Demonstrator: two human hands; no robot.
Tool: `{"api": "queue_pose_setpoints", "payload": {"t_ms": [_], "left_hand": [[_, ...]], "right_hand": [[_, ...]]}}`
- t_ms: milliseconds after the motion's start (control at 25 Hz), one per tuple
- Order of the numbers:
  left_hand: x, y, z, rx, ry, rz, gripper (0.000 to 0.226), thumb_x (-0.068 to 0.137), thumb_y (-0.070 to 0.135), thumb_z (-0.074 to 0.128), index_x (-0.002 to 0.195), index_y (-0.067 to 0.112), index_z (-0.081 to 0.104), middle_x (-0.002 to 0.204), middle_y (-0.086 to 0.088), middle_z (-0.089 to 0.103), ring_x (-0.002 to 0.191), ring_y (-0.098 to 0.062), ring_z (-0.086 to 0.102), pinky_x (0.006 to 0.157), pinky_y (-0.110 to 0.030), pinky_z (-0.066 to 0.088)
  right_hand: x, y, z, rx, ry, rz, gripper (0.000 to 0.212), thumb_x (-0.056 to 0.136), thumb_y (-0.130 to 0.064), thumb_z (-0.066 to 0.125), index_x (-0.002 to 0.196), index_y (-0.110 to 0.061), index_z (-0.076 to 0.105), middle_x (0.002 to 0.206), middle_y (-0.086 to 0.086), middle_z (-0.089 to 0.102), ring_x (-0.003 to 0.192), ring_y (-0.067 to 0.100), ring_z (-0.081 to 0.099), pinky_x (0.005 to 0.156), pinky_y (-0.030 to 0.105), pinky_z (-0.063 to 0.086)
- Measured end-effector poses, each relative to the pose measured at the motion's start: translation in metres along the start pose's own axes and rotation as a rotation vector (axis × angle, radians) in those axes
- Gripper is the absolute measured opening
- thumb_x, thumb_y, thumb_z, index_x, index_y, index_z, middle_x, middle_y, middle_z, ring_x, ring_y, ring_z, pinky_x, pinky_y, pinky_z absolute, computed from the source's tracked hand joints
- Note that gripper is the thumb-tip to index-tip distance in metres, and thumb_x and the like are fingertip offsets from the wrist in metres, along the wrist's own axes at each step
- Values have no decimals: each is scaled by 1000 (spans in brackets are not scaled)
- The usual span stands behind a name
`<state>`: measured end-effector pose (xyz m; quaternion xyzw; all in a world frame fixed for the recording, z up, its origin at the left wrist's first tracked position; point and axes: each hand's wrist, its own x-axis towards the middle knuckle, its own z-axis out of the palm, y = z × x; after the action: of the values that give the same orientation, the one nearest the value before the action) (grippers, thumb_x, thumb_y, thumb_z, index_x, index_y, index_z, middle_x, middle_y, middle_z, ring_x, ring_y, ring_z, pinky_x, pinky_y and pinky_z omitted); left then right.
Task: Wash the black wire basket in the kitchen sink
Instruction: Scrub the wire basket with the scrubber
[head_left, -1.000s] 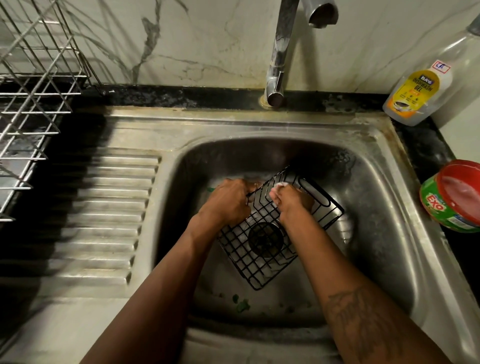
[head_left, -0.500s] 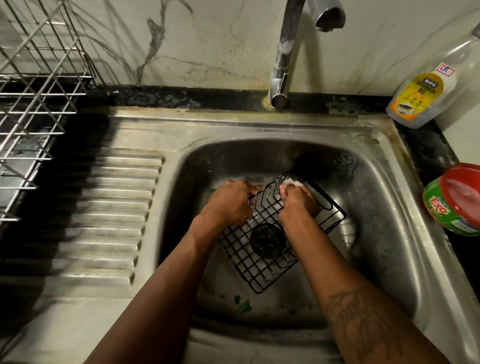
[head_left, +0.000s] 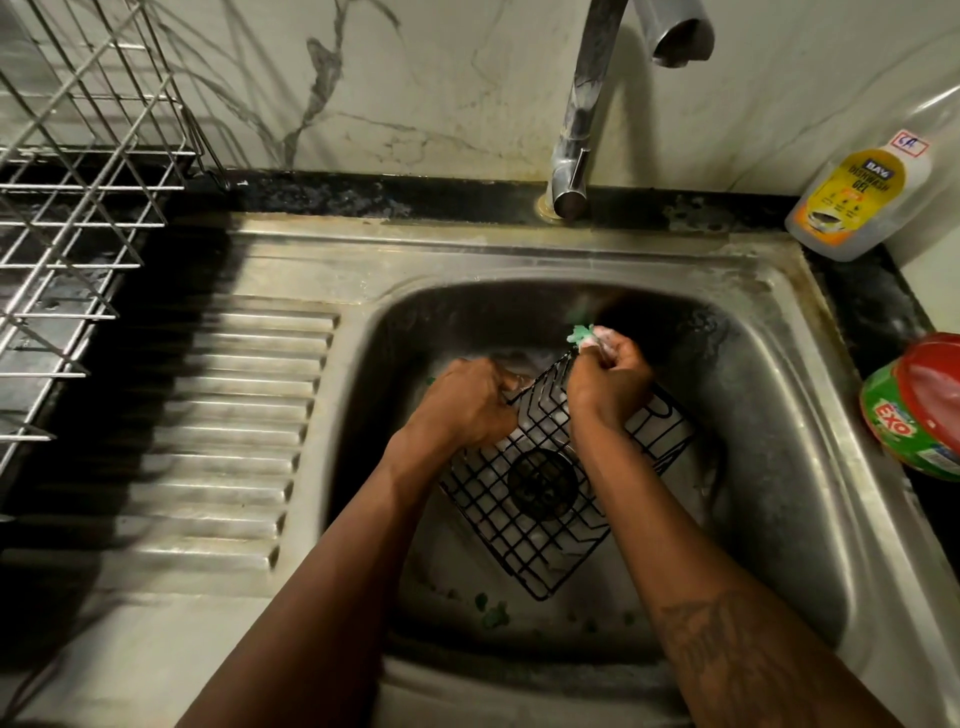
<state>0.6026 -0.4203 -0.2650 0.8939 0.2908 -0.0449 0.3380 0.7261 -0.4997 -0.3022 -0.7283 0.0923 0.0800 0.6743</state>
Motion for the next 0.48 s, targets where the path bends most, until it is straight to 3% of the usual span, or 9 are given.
{"api": "queue_pose_setpoints", "payload": {"t_ms": [80,160,240,320,400,480], "left_hand": [[2,-3,2,31,8,-18,30,77,24,69,107,29,75,94,6,75,87,-15,69,84,-35,61],[3,-1,2,55,7,-38,24,79,27,67,101,28,78,89,8,76,84,-12,70,84,-33,61],[3,-1,3,105,44,-36,17,83,34,66,79,20,76,75,5,73,73,-12,68,74,-30,60],[2,-3,5,113,128,-69,32,86,37,69,63,15,64,65,1,66,62,-14,63,59,-25,50],[3,-6,3,84,246,-163,25,82,35,72,71,14,67,63,0,63,60,-19,64,54,-24,44],[3,-8,0,70,242,-242,20,80,32,71,78,12,69,70,-5,68,68,-25,69,55,-22,47]], "right_hand": [[-3,1,-2,-101,6,-20,32,91,4,61,114,-15,73,109,2,72,97,11,68,76,12,56],[-3,5,-3,-166,-72,-13,35,92,1,62,118,-19,73,112,-1,72,96,10,69,81,22,59],[-5,5,-3,-294,-266,-100,34,92,-3,65,119,-21,73,108,-8,71,91,8,70,80,27,61],[-5,8,0,-320,-544,-169,29,91,0,66,114,-14,76,105,-6,73,86,2,71,78,27,60],[-14,8,4,-346,-750,-198,24,90,5,65,107,-8,78,102,-2,75,81,-5,69,78,21,57],[-27,5,5,-392,-696,-282,24,87,3,66,98,-14,79,95,-4,76,84,0,70,79,19,58]]}}
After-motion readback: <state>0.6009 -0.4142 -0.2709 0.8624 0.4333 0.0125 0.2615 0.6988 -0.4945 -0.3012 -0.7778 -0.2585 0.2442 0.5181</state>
